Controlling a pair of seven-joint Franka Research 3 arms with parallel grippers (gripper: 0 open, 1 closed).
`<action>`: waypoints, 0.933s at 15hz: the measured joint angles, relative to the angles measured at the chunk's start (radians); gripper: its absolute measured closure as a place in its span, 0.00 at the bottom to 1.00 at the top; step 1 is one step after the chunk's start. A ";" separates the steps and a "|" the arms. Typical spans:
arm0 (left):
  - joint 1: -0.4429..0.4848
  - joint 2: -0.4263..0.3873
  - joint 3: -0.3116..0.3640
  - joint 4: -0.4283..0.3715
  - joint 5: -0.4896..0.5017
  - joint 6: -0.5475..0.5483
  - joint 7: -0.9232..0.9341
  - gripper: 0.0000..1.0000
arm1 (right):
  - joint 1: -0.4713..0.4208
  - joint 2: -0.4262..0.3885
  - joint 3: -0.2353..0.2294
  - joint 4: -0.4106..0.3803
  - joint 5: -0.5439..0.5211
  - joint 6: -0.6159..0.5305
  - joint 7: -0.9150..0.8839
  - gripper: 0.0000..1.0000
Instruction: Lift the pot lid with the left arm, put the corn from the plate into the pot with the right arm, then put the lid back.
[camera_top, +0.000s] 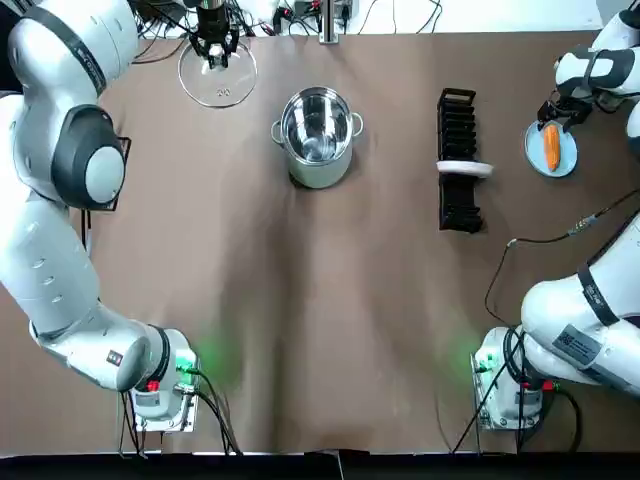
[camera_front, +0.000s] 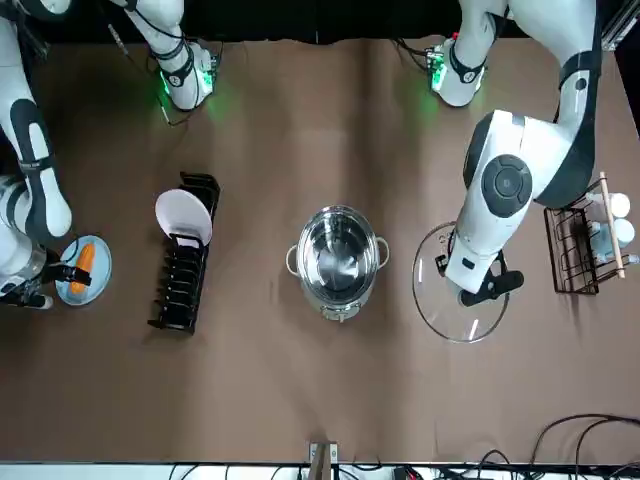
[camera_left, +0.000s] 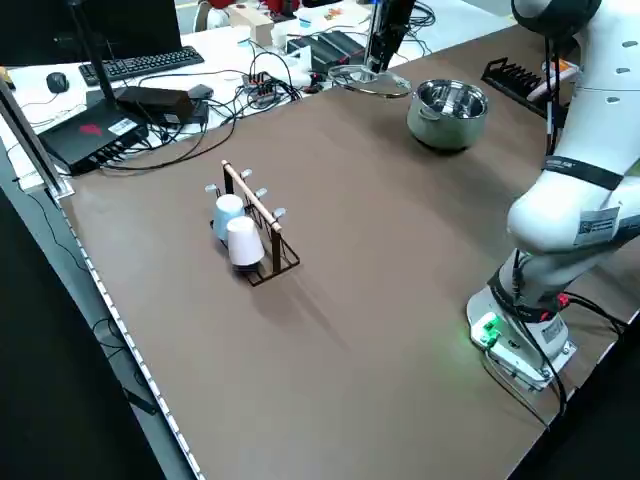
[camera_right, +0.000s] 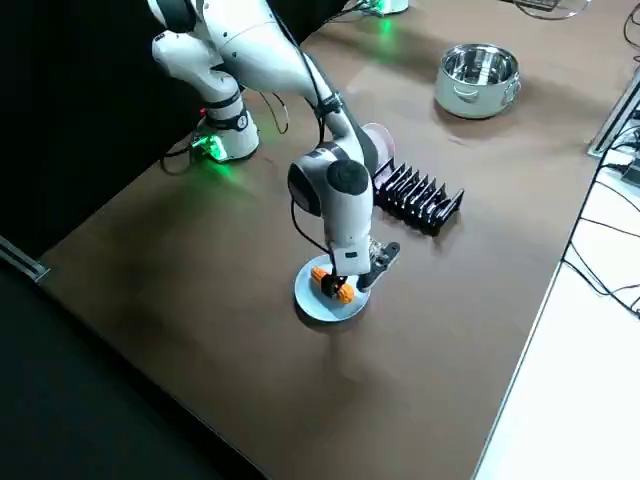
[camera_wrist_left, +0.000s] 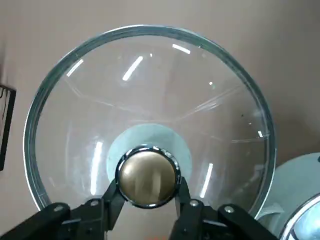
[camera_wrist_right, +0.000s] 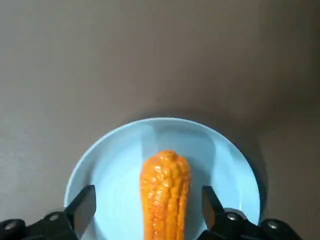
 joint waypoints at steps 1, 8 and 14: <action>0.000 0.000 0.000 0.000 0.000 0.000 0.000 0.53 | -0.007 0.006 -0.002 0.000 0.000 0.000 -0.016 0.06; 0.000 0.000 0.000 0.000 0.000 0.000 0.000 0.53 | -0.035 0.037 0.001 0.000 -0.001 -0.002 -0.102 0.44; 0.000 0.000 0.000 0.000 0.000 0.000 0.000 0.53 | -0.012 0.034 0.017 0.025 -0.001 -0.117 -0.148 0.61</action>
